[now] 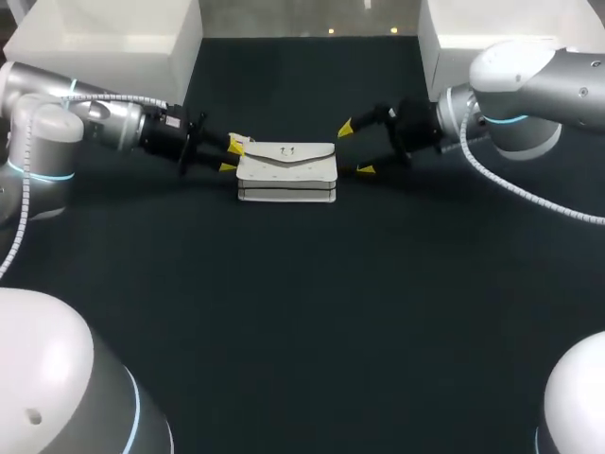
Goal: Pick up the bag, open it, inspect its contents, close it, and place it on the opposite side
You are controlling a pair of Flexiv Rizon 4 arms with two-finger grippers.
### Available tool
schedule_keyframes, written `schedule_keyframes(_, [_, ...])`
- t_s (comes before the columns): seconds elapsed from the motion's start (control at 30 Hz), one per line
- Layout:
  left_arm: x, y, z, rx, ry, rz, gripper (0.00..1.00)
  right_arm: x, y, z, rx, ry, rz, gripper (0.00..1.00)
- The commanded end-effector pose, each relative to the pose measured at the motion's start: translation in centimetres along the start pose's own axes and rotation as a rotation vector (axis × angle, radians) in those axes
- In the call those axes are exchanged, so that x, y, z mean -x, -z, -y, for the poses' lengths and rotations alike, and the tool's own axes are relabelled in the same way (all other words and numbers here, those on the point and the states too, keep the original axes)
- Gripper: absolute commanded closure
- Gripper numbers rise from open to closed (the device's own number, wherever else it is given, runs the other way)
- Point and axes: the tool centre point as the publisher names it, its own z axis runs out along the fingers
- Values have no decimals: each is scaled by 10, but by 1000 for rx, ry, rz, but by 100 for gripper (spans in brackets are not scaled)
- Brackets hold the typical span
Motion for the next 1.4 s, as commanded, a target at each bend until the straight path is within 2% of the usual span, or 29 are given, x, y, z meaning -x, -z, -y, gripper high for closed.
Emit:
schedule_keyframes(0.03, [-1,-1,-10,-48,22,37,65,-1,15,5,40,1,27,0])
schedule_keyframes(0.17, [2,-3,-13,-50,35,47,64,1,20,3,44,2,42,0])
schedule_keyframes(0.33, [7,-7,-15,-42,53,58,69,3,25,1,35,10,63,0])
schedule_keyframes(0.7, [19,-15,-1,-28,80,52,77,4,37,-1,6,48,92,0])
schedule_keyframes(0.8, [21,-15,3,-29,84,52,86,5,40,0,1,59,99,0])
schedule_keyframes(0.83, [21,-15,4,-29,85,51,94,5,40,0,-3,64,103,0])
schedule_keyframes(0.93, [22,-15,5,-25,86,50,94,6,43,1,-10,72,112,0])
schedule_keyframes(1.03, [22,-15,7,-24,85,51,100,7,47,1,-12,76,116,0])
schedule_keyframes(1.4, [21,0,4,-43,59,62,100,9,70,-3,-19,114,164,0])
